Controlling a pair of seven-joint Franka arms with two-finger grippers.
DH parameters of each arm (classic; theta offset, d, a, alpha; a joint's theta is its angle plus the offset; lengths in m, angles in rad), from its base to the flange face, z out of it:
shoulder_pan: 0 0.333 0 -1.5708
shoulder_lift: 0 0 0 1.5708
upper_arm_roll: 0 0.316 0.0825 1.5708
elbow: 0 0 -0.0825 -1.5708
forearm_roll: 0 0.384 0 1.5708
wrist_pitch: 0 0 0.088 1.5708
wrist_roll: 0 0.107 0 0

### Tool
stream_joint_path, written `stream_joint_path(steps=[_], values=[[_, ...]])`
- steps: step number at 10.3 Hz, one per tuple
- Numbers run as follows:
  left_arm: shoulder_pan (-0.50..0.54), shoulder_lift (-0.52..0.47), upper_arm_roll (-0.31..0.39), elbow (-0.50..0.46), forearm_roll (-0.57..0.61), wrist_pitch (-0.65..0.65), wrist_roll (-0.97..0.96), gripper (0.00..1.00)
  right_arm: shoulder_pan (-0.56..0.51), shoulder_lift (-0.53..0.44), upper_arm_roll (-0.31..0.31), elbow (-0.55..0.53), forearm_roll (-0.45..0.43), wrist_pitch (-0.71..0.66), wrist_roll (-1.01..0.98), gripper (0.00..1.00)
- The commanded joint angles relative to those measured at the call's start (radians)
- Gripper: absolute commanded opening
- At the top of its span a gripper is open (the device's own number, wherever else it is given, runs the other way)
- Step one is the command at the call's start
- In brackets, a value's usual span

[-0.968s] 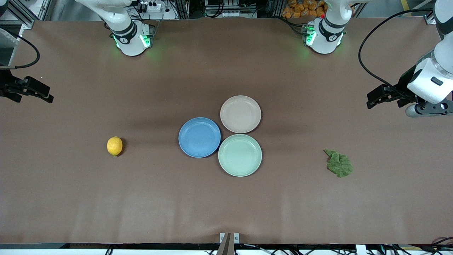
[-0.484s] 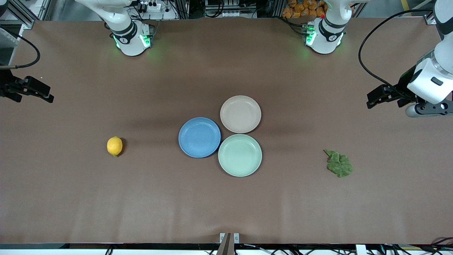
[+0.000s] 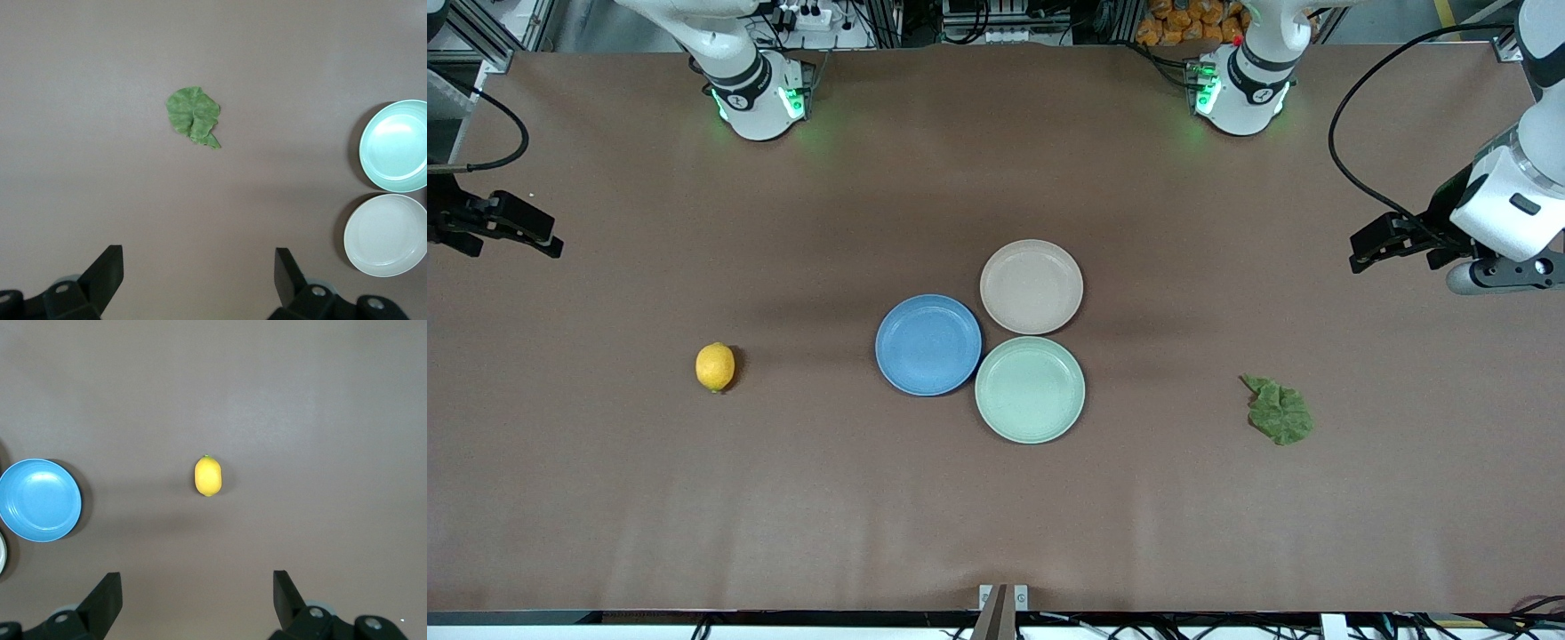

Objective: Pick lemon and lettuce from blue and beige plates

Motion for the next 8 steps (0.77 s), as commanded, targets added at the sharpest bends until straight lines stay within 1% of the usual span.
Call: stream_joint_path(steps=[1, 5, 8], values=[[-0.007, -0.011, 0.004, -0.004, 0.045, -0.010, 0.026, 1.00, 0.018, 0.008, -0.013, 0.026, 0.013, -0.023, -0.007, 1.00], [0.001, -0.013, 0.004, 0.006, 0.043, -0.010, 0.029, 1.00, 0.028, 0.008, -0.025, 0.026, 0.013, -0.021, -0.007, 1.00], [0.002, -0.016, 0.001, 0.049, 0.035, -0.042, 0.029, 1.00, 0.027, 0.008, -0.025, 0.026, 0.013, -0.021, -0.007, 1.00]])
